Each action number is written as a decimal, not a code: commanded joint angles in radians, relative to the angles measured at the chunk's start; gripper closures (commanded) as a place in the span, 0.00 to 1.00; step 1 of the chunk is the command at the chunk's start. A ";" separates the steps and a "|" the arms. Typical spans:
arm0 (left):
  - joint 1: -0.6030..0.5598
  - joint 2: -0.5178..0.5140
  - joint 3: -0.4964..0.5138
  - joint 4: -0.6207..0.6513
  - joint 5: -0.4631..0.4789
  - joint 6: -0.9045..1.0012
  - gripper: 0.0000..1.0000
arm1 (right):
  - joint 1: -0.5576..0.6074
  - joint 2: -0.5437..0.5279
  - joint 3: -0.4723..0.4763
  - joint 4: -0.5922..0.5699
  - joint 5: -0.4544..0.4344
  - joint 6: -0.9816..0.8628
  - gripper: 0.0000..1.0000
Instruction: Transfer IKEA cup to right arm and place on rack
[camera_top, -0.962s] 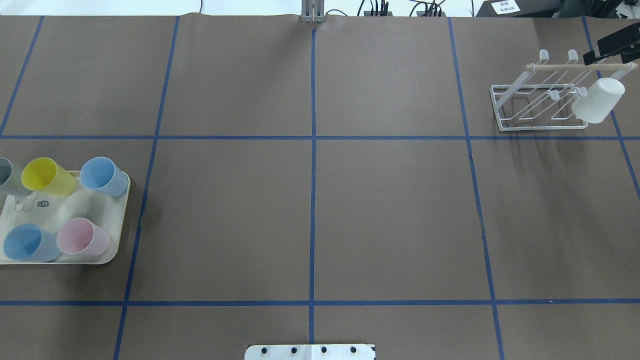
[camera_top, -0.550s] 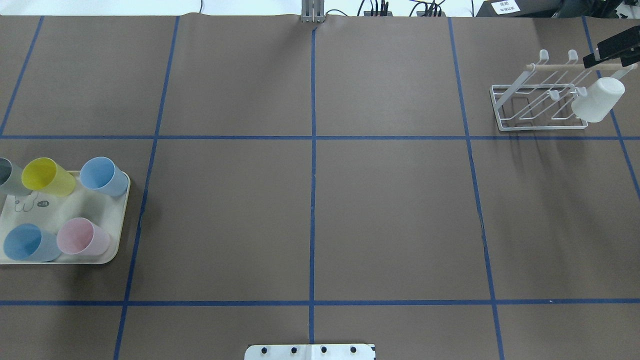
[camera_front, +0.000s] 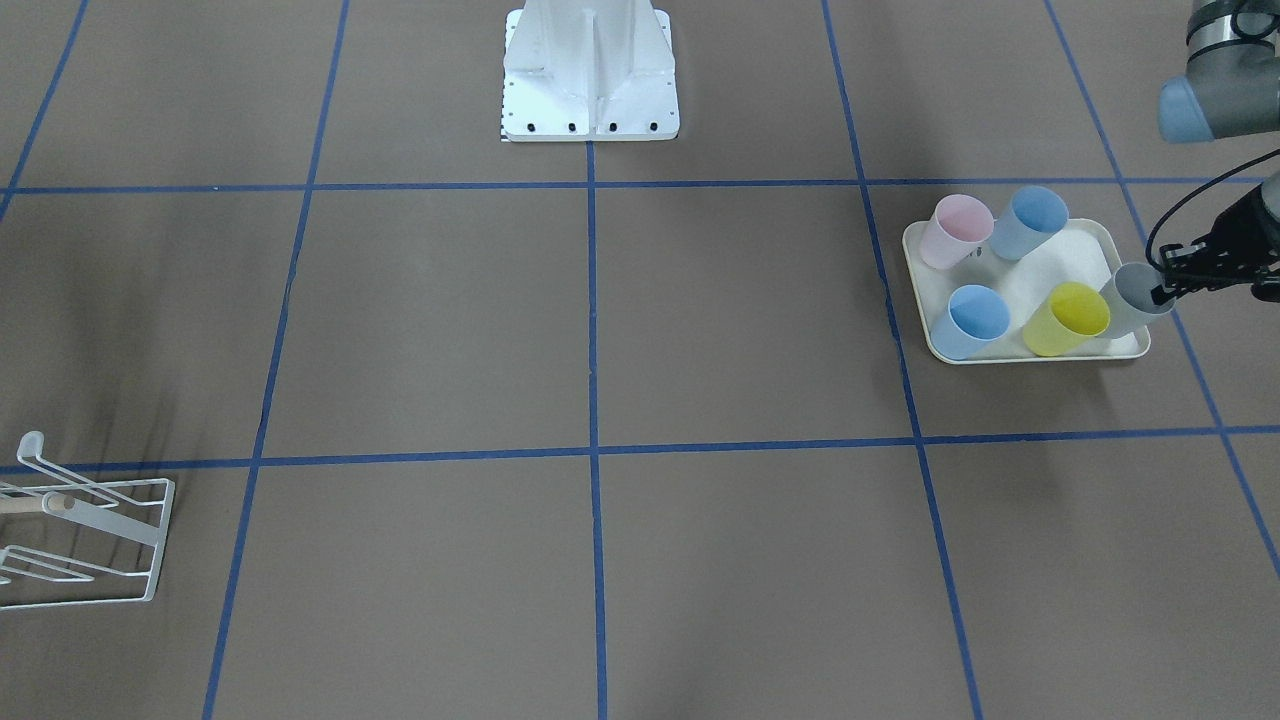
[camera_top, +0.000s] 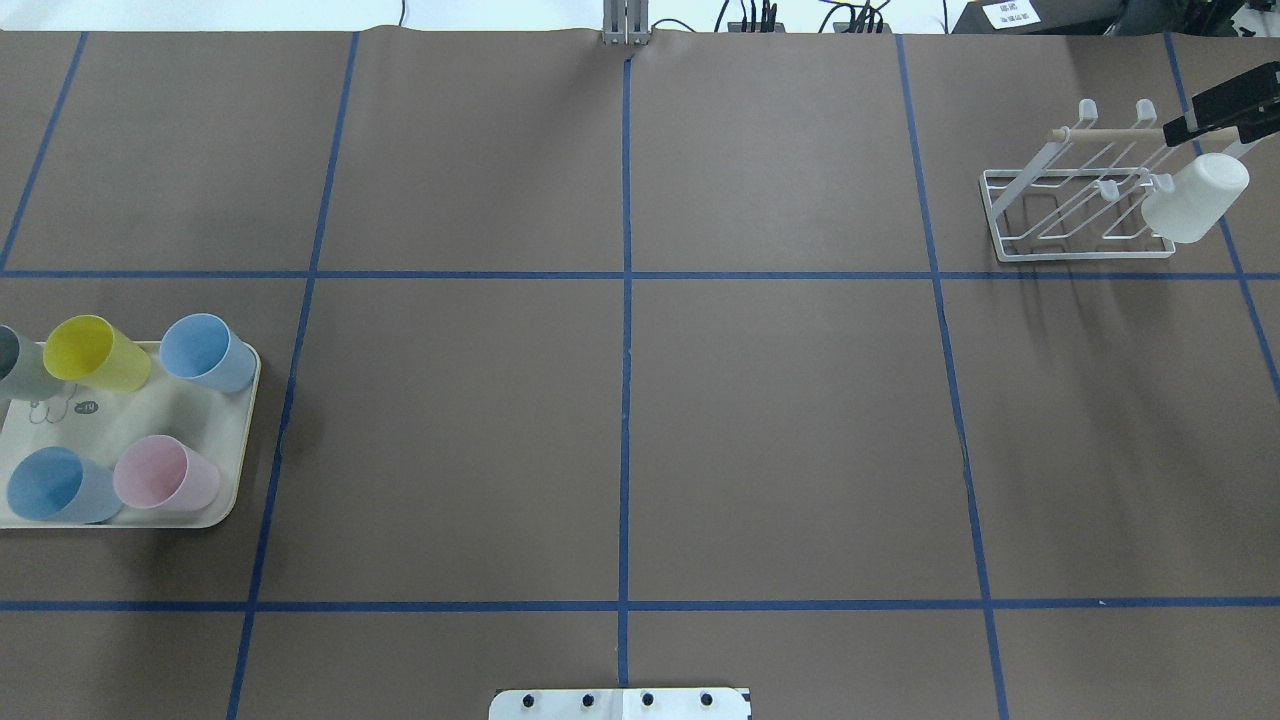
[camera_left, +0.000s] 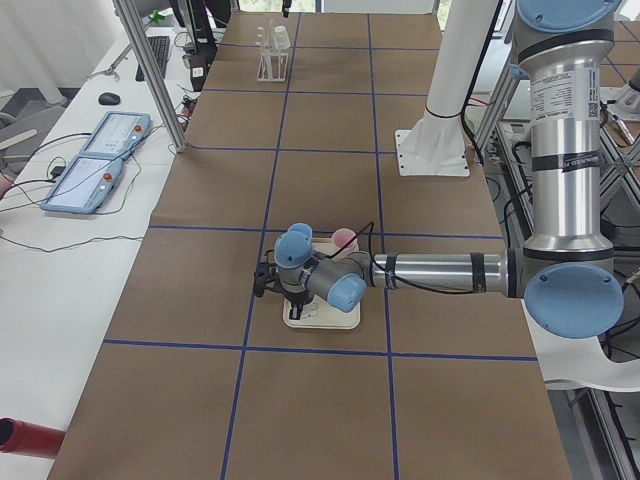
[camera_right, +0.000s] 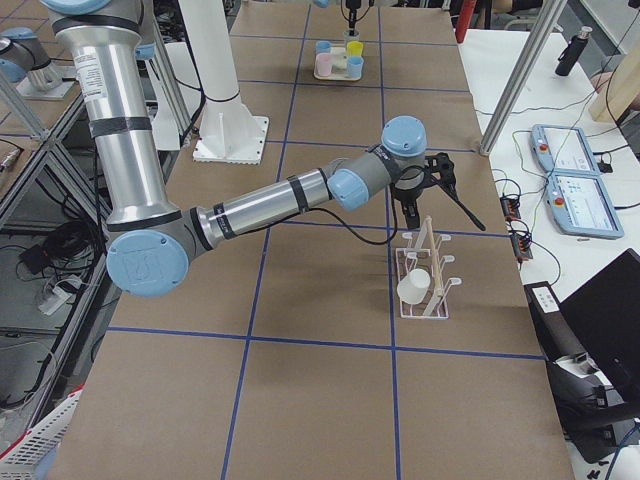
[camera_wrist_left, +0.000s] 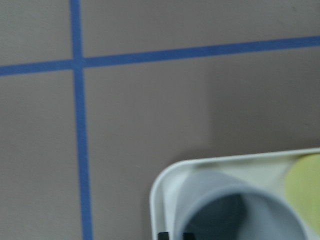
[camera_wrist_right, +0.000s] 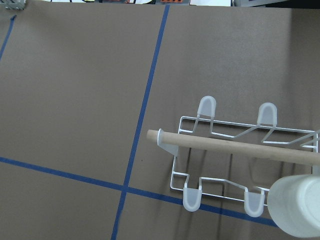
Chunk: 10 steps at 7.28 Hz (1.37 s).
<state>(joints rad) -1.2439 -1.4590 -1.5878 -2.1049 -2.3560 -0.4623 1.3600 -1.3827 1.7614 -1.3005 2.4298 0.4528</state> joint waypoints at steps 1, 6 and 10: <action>-0.199 -0.004 -0.011 0.012 -0.034 0.109 1.00 | -0.040 0.010 0.029 0.004 -0.014 0.095 0.01; -0.178 -0.020 -0.320 0.045 -0.176 -0.405 1.00 | -0.304 0.143 0.231 0.035 -0.084 0.691 0.01; 0.122 -0.298 -0.353 -0.182 -0.166 -1.185 1.00 | -0.560 0.175 0.224 0.569 -0.330 1.168 0.01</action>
<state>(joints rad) -1.2120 -1.6709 -1.9375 -2.1995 -2.5405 -1.4149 0.8563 -1.2118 1.9869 -0.8936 2.1420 1.4946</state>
